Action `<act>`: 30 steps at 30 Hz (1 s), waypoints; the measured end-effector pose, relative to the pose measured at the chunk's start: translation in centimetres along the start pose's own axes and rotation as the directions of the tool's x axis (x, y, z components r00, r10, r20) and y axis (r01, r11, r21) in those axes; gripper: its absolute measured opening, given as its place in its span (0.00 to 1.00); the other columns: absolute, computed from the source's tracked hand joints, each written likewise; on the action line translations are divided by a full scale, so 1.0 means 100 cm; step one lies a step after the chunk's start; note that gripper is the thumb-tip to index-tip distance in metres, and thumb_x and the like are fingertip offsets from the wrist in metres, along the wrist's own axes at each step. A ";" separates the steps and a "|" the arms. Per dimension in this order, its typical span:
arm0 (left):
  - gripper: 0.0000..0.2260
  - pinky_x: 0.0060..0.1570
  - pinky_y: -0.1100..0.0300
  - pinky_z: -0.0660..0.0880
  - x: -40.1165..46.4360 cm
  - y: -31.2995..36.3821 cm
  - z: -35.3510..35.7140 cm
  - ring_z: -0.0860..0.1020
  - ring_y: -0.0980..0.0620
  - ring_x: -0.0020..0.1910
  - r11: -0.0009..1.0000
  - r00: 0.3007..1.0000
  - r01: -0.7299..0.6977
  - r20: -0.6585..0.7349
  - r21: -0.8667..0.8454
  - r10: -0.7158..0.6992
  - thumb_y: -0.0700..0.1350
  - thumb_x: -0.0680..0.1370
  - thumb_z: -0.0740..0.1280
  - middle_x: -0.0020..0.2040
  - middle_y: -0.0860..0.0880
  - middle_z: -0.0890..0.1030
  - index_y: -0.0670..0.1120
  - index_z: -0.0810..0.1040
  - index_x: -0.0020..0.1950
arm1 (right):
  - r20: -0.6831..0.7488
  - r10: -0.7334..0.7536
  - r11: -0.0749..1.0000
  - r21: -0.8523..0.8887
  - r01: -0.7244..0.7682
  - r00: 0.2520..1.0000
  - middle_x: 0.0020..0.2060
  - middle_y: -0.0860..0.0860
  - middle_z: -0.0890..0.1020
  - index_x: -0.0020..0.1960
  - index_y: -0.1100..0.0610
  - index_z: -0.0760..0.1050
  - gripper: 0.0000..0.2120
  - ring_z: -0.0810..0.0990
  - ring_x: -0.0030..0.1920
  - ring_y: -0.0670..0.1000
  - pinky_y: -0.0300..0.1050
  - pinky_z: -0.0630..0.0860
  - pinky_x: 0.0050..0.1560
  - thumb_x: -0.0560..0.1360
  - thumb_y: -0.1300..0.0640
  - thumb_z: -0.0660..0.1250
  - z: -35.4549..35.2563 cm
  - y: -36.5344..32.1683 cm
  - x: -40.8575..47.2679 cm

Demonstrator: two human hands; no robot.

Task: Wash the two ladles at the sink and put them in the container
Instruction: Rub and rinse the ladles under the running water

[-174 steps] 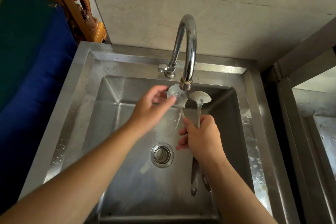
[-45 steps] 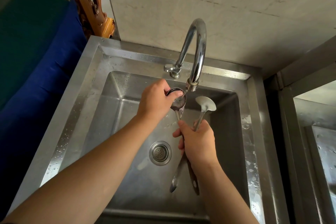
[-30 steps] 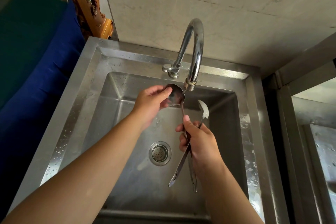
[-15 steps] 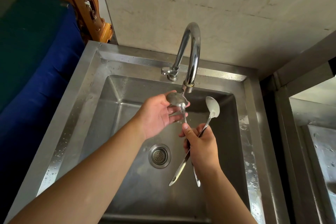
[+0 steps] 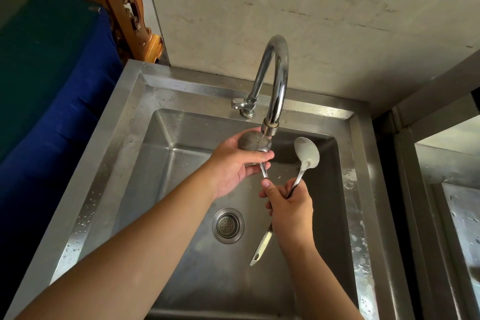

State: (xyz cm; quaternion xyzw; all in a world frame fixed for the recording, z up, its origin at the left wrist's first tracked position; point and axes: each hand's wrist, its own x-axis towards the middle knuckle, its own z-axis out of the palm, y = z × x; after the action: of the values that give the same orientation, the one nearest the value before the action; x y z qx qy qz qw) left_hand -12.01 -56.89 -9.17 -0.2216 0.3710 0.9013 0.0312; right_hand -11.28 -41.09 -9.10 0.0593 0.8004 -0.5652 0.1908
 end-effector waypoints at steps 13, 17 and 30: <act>0.29 0.38 0.60 0.81 0.011 0.010 -0.006 0.83 0.52 0.37 0.986 0.988 0.148 -0.062 0.078 -0.143 0.29 0.71 0.73 0.43 0.51 0.85 0.44 0.74 0.71 | -0.059 -0.071 0.993 -0.102 0.064 0.996 0.34 0.44 0.87 0.40 0.52 0.65 0.19 0.81 0.33 0.40 0.43 0.74 0.39 0.75 0.53 0.76 0.001 0.000 0.005; 0.26 0.34 0.61 0.80 0.015 0.011 -0.001 0.85 0.54 0.38 0.982 0.976 0.189 -0.112 0.010 -0.187 0.32 0.71 0.76 0.43 0.51 0.86 0.43 0.77 0.67 | -0.003 -0.022 0.999 -0.033 0.022 1.000 0.34 0.51 0.86 0.40 0.55 0.64 0.20 0.82 0.31 0.39 0.43 0.75 0.40 0.74 0.55 0.77 0.000 0.004 0.003; 0.23 0.33 0.58 0.82 0.011 0.008 0.010 0.86 0.46 0.42 0.967 0.970 0.202 -0.103 -0.154 -0.219 0.55 0.83 0.60 0.53 0.43 0.87 0.41 0.72 0.72 | 0.173 0.065 0.960 0.259 -0.109 0.983 0.32 0.55 0.84 0.37 0.52 0.61 0.21 0.74 0.27 0.48 0.42 0.72 0.31 0.77 0.58 0.74 -0.004 0.017 -0.002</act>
State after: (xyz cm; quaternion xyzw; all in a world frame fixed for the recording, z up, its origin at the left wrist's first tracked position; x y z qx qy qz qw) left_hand -13.56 -56.93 -8.51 -0.3147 0.2812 0.9022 0.0887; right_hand -10.68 -40.06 -10.39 0.0733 0.6949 -0.6621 0.2706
